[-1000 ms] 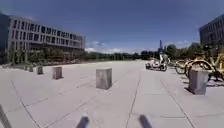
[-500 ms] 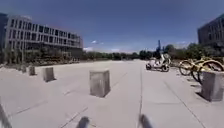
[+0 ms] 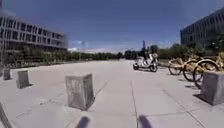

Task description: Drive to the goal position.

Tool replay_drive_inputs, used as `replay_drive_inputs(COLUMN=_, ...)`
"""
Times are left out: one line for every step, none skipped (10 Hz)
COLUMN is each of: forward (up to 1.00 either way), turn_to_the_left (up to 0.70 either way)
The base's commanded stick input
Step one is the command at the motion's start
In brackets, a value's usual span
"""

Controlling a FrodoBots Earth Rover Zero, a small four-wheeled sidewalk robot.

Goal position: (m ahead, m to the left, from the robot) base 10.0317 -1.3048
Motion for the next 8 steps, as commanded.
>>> replay_drive_inputs(forward=1.0, turn_to_the_left=0.01)
replay_drive_inputs(forward=1.0, turn_to_the_left=0.01)
replay_drive_inputs(forward=1.0, turn_to_the_left=0.01)
replay_drive_inputs(forward=1.0, turn_to_the_left=0.02)
replay_drive_inputs(forward=1.0, turn_to_the_left=0.1)
replay_drive_inputs(forward=1.0, turn_to_the_left=0.29)
replay_drive_inputs(forward=1.0, turn_to_the_left=0.41)
replay_drive_inputs(forward=1.0, turn_to_the_left=0.41)
